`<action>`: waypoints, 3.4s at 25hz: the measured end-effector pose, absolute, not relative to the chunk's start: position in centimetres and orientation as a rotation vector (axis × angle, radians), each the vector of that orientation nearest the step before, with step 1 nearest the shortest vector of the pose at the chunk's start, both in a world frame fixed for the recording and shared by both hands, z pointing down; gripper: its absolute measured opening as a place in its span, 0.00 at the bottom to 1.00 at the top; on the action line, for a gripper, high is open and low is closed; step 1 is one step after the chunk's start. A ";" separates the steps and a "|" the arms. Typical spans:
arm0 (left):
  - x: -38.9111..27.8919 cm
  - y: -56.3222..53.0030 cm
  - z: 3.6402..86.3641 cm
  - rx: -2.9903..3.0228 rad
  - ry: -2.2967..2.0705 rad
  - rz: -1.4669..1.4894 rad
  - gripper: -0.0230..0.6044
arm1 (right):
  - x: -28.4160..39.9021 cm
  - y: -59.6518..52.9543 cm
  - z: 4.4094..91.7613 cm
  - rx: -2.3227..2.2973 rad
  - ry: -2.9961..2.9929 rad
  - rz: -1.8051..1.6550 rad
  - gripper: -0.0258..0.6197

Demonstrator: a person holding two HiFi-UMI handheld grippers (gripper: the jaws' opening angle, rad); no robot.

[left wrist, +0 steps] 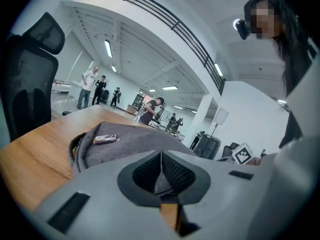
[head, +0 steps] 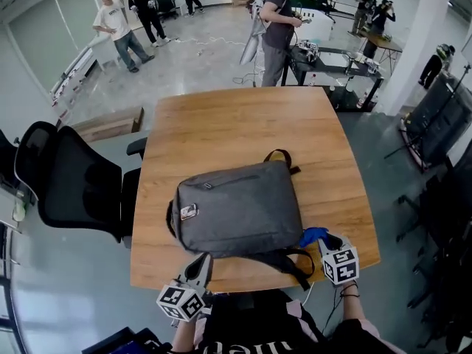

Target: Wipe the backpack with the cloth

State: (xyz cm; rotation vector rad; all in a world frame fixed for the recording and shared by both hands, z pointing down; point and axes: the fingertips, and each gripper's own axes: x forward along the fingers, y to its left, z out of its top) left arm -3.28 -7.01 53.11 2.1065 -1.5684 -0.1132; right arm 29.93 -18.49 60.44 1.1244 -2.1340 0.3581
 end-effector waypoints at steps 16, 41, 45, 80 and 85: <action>-0.1 -6.9 53.5 1.877 -1.818 -0.119 0.04 | 24.9 -38.4 59.3 0.903 -2.299 0.209 0.14; -6.8 -3.9 55.0 1.790 -1.871 -0.105 0.04 | 17.8 -46.2 56.2 0.898 -2.225 0.063 0.14; -10.2 -4.3 54.5 1.821 -1.866 -0.107 0.04 | 14.4 -45.9 55.3 0.876 -2.200 0.031 0.14; -29.3 -2.3 56.4 1.814 -1.861 -0.221 0.04 | -24.4 -32.0 58.6 0.150 -2.083 -0.245 0.14; -29.7 -1.5 56.6 1.804 -1.866 -0.226 0.04 | -25.1 -29.5 58.9 0.096 -2.032 -0.305 0.14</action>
